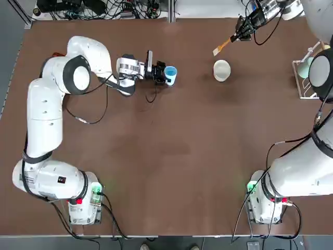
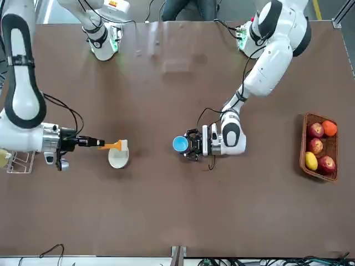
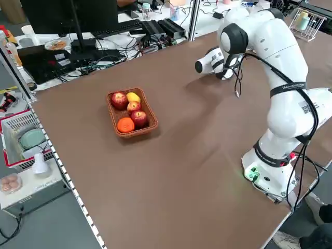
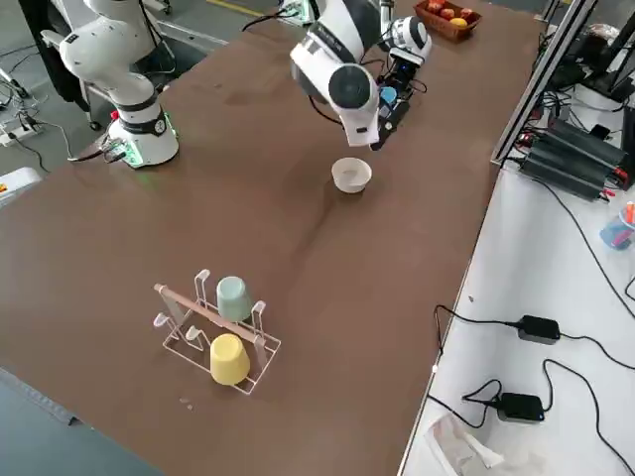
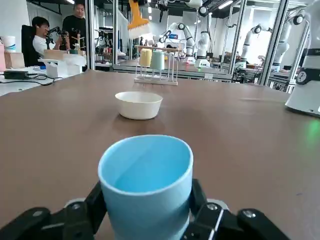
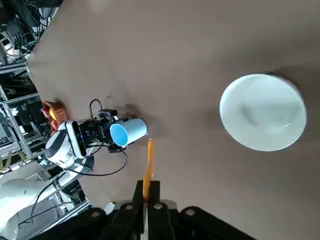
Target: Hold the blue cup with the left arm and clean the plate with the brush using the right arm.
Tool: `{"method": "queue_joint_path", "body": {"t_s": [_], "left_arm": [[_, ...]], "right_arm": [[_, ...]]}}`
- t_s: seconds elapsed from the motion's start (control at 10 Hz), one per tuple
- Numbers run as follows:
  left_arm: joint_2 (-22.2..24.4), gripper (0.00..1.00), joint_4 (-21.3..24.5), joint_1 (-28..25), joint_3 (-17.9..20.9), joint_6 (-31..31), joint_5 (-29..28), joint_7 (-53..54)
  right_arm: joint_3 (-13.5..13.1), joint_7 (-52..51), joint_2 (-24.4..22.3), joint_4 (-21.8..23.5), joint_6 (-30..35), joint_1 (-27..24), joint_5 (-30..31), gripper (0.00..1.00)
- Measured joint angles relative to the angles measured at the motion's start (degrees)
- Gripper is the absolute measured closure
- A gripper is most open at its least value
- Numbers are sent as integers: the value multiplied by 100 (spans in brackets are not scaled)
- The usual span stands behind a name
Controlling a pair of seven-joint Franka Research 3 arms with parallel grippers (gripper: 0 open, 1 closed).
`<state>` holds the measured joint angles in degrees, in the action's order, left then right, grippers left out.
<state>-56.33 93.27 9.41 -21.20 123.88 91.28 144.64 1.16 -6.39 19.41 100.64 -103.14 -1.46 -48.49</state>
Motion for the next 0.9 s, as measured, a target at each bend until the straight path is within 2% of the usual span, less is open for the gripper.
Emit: {"method": "queue_joint_path", "body": {"t_s": [0.4,0.6,0.7,0.9], "left_arm": [[0,31,8,-11,1,-63,0,139],[0,31,13,-13,1,-80,0,164],[0,31,14,-15,2,-82,0,167],[0,31,14,-20,2,-85,0,172]], "right_arm": [[13,1318,-883,661,-880,905,48,96],[27,2064,-1244,1127,-1855,1526,53,96],[40,2445,-1332,1310,-2337,1870,54,96],[47,2970,-1351,1450,-2801,2341,54,96]]}}
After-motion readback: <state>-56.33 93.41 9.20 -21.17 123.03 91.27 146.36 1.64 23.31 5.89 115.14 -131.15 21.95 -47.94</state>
